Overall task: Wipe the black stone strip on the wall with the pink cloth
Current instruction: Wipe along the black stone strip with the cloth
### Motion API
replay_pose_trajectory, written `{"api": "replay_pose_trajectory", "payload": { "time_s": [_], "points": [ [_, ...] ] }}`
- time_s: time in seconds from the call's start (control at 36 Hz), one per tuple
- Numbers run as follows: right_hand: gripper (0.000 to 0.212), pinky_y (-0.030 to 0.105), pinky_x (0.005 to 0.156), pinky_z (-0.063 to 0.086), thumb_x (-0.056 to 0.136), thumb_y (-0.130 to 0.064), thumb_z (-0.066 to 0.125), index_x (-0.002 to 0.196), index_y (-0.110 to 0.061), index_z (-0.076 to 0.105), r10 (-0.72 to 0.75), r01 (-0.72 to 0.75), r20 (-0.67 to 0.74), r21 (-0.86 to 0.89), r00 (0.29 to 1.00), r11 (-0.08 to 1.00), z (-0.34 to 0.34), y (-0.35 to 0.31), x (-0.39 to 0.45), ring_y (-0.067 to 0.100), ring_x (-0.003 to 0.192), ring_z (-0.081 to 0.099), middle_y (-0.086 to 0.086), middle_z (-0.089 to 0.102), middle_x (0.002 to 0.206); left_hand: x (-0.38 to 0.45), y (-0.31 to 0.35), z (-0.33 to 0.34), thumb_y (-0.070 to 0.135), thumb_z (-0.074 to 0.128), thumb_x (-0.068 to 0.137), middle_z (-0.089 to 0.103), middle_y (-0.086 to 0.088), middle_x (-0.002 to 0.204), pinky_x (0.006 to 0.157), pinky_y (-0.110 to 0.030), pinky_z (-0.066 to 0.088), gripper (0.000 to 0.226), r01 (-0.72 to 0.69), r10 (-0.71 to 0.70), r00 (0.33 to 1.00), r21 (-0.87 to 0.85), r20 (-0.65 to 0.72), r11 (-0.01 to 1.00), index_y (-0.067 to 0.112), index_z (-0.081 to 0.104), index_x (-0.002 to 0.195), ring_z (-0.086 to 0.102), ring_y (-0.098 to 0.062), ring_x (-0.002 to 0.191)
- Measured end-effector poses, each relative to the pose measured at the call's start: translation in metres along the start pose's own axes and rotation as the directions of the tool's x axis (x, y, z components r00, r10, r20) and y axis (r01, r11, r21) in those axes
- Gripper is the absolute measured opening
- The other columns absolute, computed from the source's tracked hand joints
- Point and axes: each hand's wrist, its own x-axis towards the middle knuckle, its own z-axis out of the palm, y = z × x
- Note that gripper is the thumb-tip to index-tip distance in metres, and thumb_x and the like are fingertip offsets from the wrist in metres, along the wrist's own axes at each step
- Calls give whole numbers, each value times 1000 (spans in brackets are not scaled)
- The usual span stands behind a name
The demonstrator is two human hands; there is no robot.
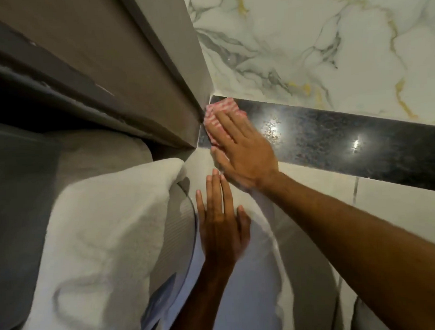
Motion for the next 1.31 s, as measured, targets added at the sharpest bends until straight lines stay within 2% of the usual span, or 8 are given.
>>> {"api": "replay_pose_trajectory", "payload": {
  "time_s": [0.14,0.36,0.56,0.78,1.0,1.14,1.22,1.31],
  "points": [
    [66,49,145,7,117,-54,16,178,-30,11,-322,341,229,-50,919,939,-15,31,-33,25,176,3,4,7,188,-1,2,-6,36,31,111,19,-14,179,138,-57,19,65,37,-37,999,20,-4,999,7,25,170,17,-28,169],
    [66,55,143,18,116,-47,26,177,-23,25,87,-88,32,21,996,996,-26,2,-18,30,175,13,10,19,187,0,0,-4,37,26,112,23,-19,179,135,-61,24,67,40,-43,999,94,22,995,2,31,169,20,-33,168],
    [61,46,143,9,117,-47,29,174,-24,35,-297,307,181,-27,937,951,-16,11,-29,27,173,23,7,31,183,-1,2,-5,36,32,110,23,-20,179,136,-60,22,68,67,-69,997,102,20,993,1,30,169,21,-33,168],
    [67,50,145,12,117,-44,27,178,-19,17,234,-234,-72,18,969,972,-25,16,-16,26,176,6,9,11,188,1,0,-5,41,26,110,20,-19,179,135,-62,25,70,42,-47,998,130,37,991,3,28,170,18,-34,168],
    [65,45,145,9,117,-42,32,178,-24,19,-123,125,60,-21,991,992,-12,16,-56,22,176,6,4,12,188,-1,0,-2,45,18,113,15,-18,182,137,-62,17,71,14,-16,1000,115,18,993,7,20,173,12,-31,171],
    [69,49,142,26,113,-43,39,177,-25,24,98,-99,-21,-16,995,995,-25,44,-86,24,175,15,3,17,187,2,4,-5,39,41,104,19,-17,181,137,-61,15,75,33,-37,999,136,25,990,6,28,171,8,-30,169],
    [68,48,144,20,115,-42,37,178,-20,22,304,-303,-124,26,945,953,-33,36,-44,28,175,16,9,19,187,2,3,-5,39,34,108,23,-19,180,136,-63,18,70,10,-12,1000,135,15,991,5,31,170,17,-35,168],
    [67,49,144,16,117,-38,40,178,-17,20,317,-313,-141,56,938,948,-30,16,3,29,175,13,11,18,187,0,0,-4,41,28,113,26,-20,179,135,-65,21,67,-14,16,1000,106,-18,994,4,32,169,22,-37,168]
  ]
}}
